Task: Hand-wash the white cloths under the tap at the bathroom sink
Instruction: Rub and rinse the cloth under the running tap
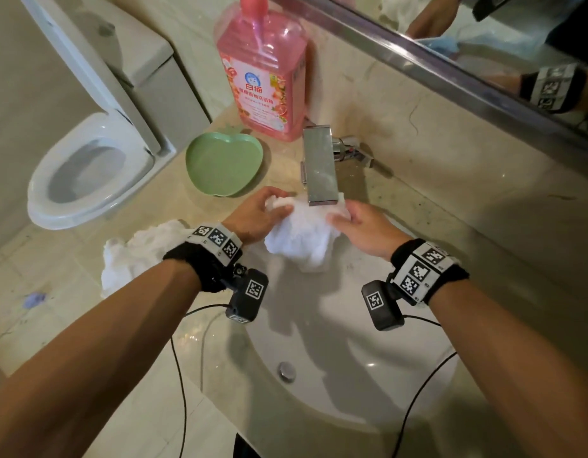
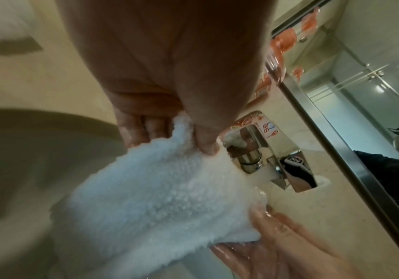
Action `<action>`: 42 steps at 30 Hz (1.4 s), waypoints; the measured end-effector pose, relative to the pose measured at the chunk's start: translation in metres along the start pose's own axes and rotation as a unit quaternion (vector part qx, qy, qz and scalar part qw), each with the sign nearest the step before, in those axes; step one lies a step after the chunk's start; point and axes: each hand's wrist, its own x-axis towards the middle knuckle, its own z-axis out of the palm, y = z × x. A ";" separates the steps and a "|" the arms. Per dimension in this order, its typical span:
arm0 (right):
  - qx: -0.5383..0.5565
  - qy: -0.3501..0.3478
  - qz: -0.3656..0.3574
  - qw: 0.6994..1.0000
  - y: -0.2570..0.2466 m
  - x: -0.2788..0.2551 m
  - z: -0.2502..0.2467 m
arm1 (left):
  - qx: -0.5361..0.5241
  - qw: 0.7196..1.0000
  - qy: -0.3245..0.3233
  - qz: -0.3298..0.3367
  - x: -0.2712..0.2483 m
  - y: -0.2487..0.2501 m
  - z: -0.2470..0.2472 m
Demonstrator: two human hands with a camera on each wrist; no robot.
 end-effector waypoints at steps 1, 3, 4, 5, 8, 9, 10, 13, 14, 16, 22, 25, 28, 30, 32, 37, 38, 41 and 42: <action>0.005 0.025 0.013 1.000 -0.001 -0.004 -0.002 | 0.027 0.999 0.013 -0.022 0.004 0.002 0.002; -0.002 0.071 0.015 0.997 0.003 -0.008 -0.004 | 0.073 0.996 0.020 -0.042 0.009 0.009 0.007; -0.003 0.088 0.000 0.996 0.005 -0.010 -0.004 | 0.104 0.994 0.021 -0.034 0.010 0.013 0.011; 0.004 0.100 -0.016 0.995 0.005 -0.013 -0.006 | 0.133 0.991 0.019 -0.026 0.011 0.017 0.015; 0.024 0.136 -0.036 0.990 0.009 -0.018 -0.011 | 0.107 0.993 0.020 -0.047 0.016 0.027 0.031; 0.024 0.148 -0.037 0.988 0.009 -0.019 -0.014 | 0.058 0.996 0.016 -0.067 0.017 0.029 0.036; 0.024 0.160 -0.033 0.986 0.010 -0.019 -0.015 | -0.003 0.996 0.003 -0.090 0.018 0.031 0.041; 0.040 0.178 0.002 0.983 0.013 -0.019 -0.020 | -0.158 0.979 -0.067 -0.106 0.014 0.032 0.048; 0.052 0.175 0.012 0.983 0.014 -0.020 -0.022 | -0.154 0.981 -0.088 -0.083 0.012 0.030 0.048; 0.097 0.150 0.024 0.984 0.015 -0.020 -0.025 | -0.041 0.992 -0.115 -0.033 0.009 0.027 0.044; -0.030 0.041 0.014 0.999 0.019 -0.020 -0.018 | 0.041 0.994 -0.098 -0.001 0.002 0.009 0.031; -0.065 0.067 0.000 0.996 0.019 -0.016 -0.009 | -0.004 0.999 -0.040 0.013 -0.008 -0.002 0.019; 0.002 0.072 0.017 0.997 0.012 -0.011 0.003 | 0.007 0.999 0.042 -0.011 -0.014 -0.008 0.008; 0.054 0.097 0.039 0.993 0.005 -0.006 0.011 | 0.096 0.990 0.097 -0.019 -0.015 -0.011 0.003; 0.085 0.111 0.054 0.989 0.001 0.000 0.018 | 0.129 0.985 0.113 -0.018 -0.016 -0.011 0.001; 0.111 0.007 0.061 0.992 0.007 0.006 0.020 | -0.044 0.998 0.020 -0.043 -0.020 -0.012 -0.008; 0.069 -0.005 0.051 0.996 0.009 0.006 0.018 | -0.037 0.998 -0.004 -0.040 -0.019 -0.013 -0.008; -0.018 0.012 0.015 1.000 0.013 0.007 0.011 | 0.086 0.996 -0.026 -0.002 -0.016 -0.010 0.002; -0.015 0.029 0.011 0.999 0.015 0.006 0.009 | 0.125 0.992 -0.021 0.006 -0.014 -0.008 0.006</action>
